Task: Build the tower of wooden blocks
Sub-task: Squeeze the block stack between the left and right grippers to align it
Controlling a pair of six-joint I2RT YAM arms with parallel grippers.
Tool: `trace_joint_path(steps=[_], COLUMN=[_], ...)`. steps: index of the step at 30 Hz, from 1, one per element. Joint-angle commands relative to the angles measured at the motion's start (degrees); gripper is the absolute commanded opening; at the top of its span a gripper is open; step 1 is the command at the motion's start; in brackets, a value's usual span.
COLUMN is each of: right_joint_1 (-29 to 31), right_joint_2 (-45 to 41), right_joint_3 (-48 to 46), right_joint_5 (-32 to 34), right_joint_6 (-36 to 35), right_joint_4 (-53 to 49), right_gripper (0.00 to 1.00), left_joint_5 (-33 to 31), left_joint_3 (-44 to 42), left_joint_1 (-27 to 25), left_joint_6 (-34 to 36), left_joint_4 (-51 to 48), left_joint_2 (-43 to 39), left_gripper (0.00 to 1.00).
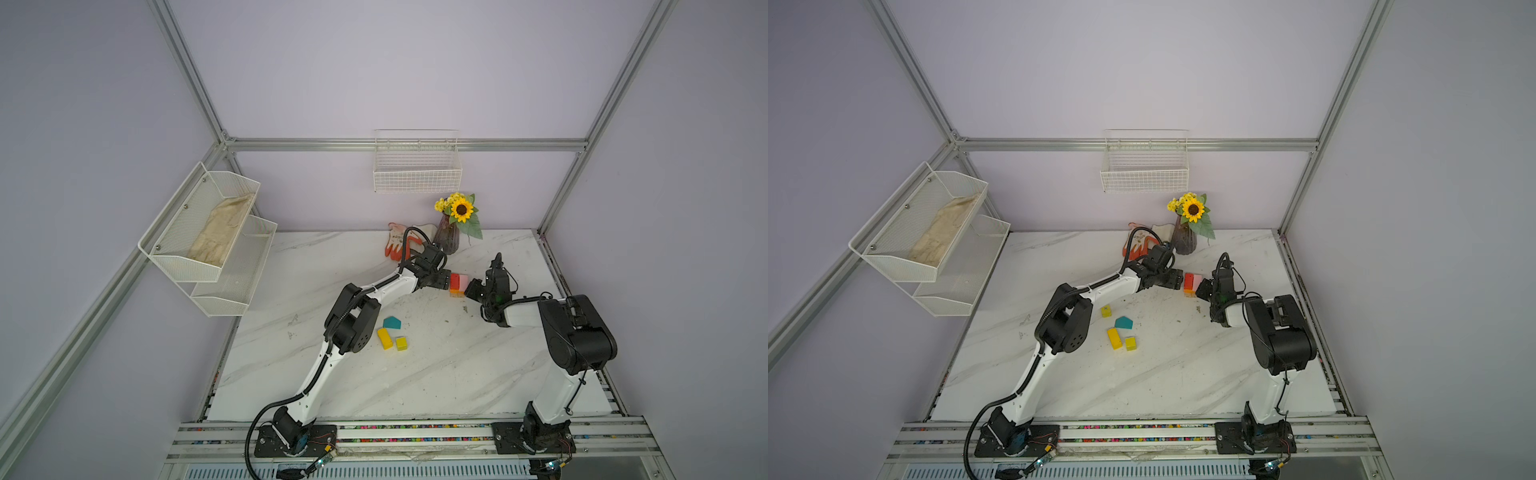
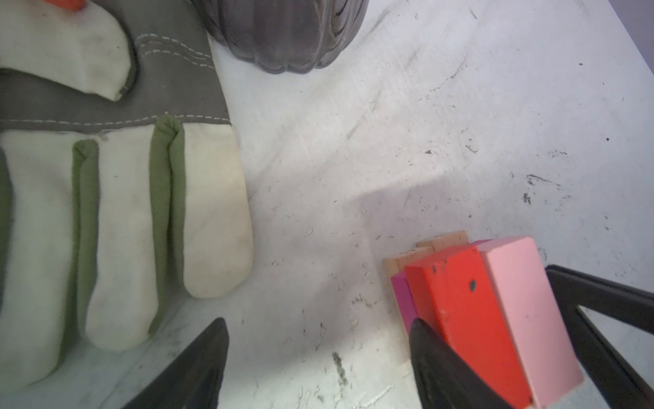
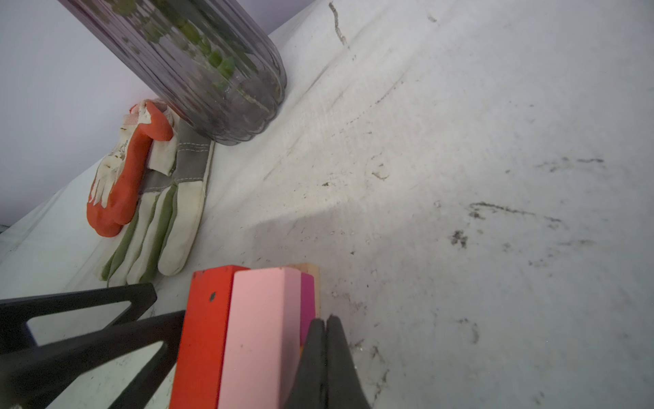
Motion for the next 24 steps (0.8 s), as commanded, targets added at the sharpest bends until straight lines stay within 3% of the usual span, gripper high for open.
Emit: trace_joint_path(steps=[1,24], right_joint_1=[0.0,0.2], right_joint_2=[0.9,1.3], right_joint_3=[1.2,1.5], right_joint_5=[-0.5,-0.8], right_joint_6=[-0.8,-1.1], right_joint_4=[0.4,0.2], right_gripper=[0.00,0.00], left_joint_5=[0.7,4.2], left_joint_3=[5.4,5.4], left_joint_1=[0.2,0.1], left_joint_6=[0.7,0.0], left_joint_4=[0.7,1.5], left_joint_2=[-0.5,-0.5], left_gripper=[0.79,0.79])
